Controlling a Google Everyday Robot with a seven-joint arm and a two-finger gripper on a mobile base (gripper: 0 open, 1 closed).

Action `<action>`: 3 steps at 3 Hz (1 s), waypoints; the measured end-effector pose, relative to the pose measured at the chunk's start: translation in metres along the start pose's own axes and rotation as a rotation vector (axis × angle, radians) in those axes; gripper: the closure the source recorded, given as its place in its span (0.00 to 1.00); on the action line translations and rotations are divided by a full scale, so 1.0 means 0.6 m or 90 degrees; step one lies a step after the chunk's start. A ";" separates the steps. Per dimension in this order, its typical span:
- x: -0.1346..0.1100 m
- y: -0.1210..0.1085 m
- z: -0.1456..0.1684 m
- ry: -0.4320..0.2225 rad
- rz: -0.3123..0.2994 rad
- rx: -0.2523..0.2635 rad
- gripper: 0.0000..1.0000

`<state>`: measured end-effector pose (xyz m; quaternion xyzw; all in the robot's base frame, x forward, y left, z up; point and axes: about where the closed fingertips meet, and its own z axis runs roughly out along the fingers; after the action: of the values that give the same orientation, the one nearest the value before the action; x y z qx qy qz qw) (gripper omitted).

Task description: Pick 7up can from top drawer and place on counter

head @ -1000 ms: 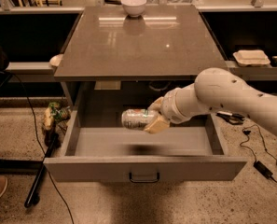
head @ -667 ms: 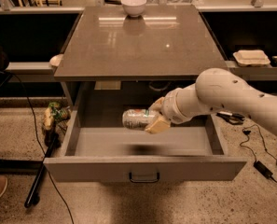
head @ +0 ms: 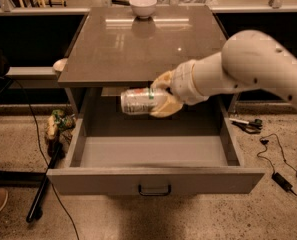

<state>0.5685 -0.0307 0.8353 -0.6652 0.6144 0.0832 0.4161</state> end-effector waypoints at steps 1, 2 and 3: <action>-0.080 -0.054 -0.039 -0.038 -0.104 0.016 1.00; -0.080 -0.054 -0.039 -0.038 -0.104 0.016 1.00; -0.101 -0.090 -0.008 -0.051 -0.108 0.001 1.00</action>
Offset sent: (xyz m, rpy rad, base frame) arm 0.0052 0.0162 0.0459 -0.0048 -0.1002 0.0969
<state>0.6002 0.0063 0.9005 -0.7108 0.5386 0.0738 0.4464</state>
